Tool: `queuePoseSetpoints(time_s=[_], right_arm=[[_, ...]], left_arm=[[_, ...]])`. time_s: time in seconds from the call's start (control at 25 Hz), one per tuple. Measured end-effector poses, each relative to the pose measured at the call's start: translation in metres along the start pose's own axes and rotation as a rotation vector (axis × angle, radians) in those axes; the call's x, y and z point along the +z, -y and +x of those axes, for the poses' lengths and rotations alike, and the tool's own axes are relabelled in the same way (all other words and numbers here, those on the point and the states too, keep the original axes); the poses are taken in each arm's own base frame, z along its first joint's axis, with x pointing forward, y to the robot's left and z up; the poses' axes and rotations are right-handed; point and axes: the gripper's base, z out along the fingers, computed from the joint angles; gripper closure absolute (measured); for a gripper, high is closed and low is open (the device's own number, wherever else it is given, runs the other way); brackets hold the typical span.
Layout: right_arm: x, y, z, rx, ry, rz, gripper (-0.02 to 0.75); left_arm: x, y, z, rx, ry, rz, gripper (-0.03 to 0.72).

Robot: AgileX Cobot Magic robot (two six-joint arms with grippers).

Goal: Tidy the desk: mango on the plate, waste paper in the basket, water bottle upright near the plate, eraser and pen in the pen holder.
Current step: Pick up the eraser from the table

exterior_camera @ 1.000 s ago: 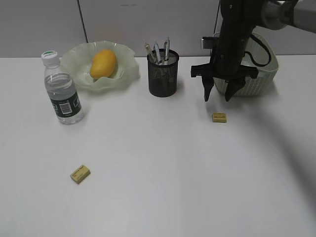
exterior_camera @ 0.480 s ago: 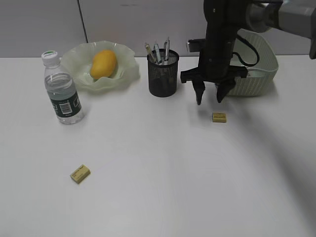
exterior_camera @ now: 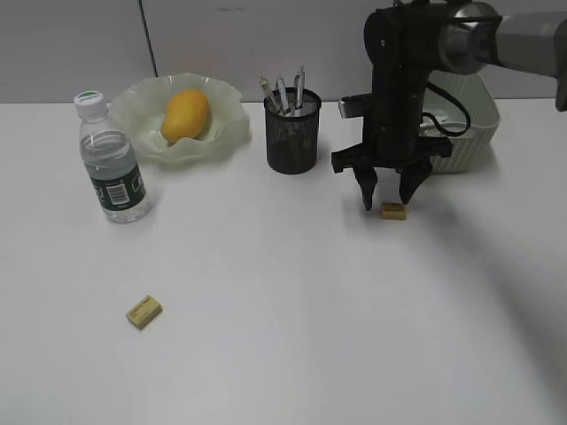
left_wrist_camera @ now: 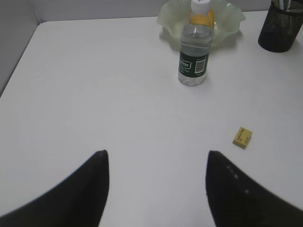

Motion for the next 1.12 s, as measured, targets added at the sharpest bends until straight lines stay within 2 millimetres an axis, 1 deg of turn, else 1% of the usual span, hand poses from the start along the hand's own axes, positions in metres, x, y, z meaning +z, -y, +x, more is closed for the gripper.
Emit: queuePoseSetpoints(time_s=[0.88, 1.12], right_arm=[[0.0006, 0.0029, 0.0003, -0.03, 0.002, 0.031, 0.279], [0.004, 0.0029, 0.0003, -0.036, -0.005, 0.034, 0.279]], left_arm=[[0.0, -0.0002, 0.0, 0.001, 0.0, -0.002, 0.2], [0.0, -0.0002, 0.0, 0.001, 0.0, -0.002, 0.2]])
